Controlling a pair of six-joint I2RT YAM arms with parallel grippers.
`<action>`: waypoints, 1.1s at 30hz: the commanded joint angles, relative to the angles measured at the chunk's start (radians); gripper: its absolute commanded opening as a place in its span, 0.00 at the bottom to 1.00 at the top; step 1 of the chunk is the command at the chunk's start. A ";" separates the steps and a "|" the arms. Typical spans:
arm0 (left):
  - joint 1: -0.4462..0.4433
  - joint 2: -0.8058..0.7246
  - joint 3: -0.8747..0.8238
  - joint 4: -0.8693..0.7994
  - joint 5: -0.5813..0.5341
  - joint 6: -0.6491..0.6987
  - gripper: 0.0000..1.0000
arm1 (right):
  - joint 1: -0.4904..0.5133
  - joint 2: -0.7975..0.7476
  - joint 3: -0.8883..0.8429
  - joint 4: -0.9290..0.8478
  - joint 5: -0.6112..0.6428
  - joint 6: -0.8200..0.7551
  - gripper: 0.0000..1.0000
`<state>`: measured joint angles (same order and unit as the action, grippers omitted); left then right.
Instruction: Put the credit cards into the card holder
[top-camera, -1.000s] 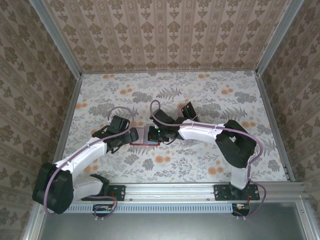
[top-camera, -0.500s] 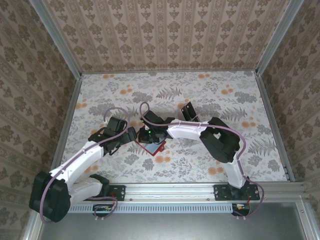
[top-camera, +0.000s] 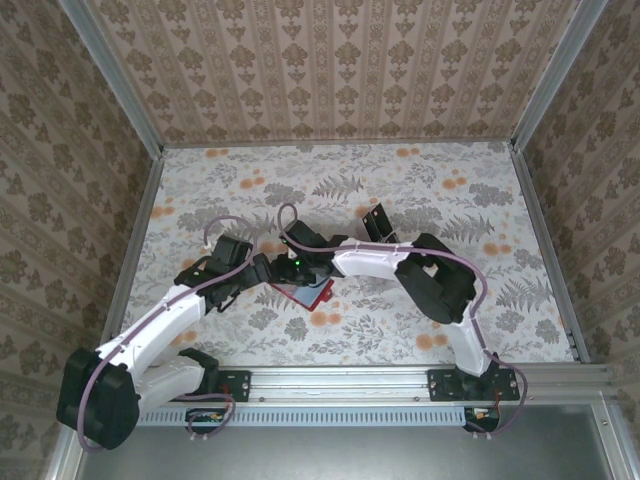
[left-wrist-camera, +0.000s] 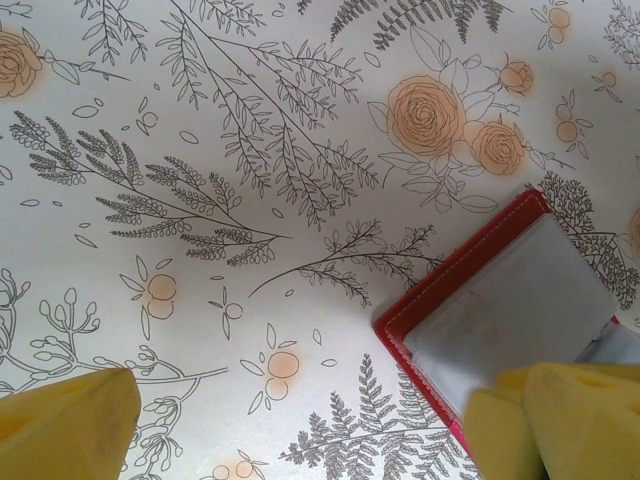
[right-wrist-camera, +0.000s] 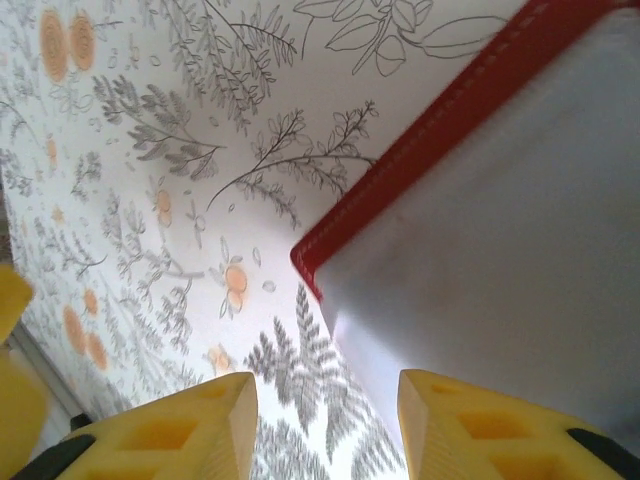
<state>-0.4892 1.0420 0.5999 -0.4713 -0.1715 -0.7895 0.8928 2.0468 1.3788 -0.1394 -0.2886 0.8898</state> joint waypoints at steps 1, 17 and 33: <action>0.004 0.019 0.004 -0.014 0.005 0.029 1.00 | -0.003 -0.148 -0.058 0.027 0.022 -0.004 0.43; 0.002 0.089 0.043 0.001 0.026 0.072 1.00 | 0.079 -0.133 -0.259 0.062 0.029 0.034 0.27; -0.019 0.094 0.043 0.020 0.053 0.083 1.00 | -0.052 -0.154 -0.244 -0.164 0.118 -0.150 0.19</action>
<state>-0.4957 1.1286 0.6170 -0.4641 -0.1352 -0.7353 0.8585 1.9045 1.1240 -0.2031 -0.2340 0.7975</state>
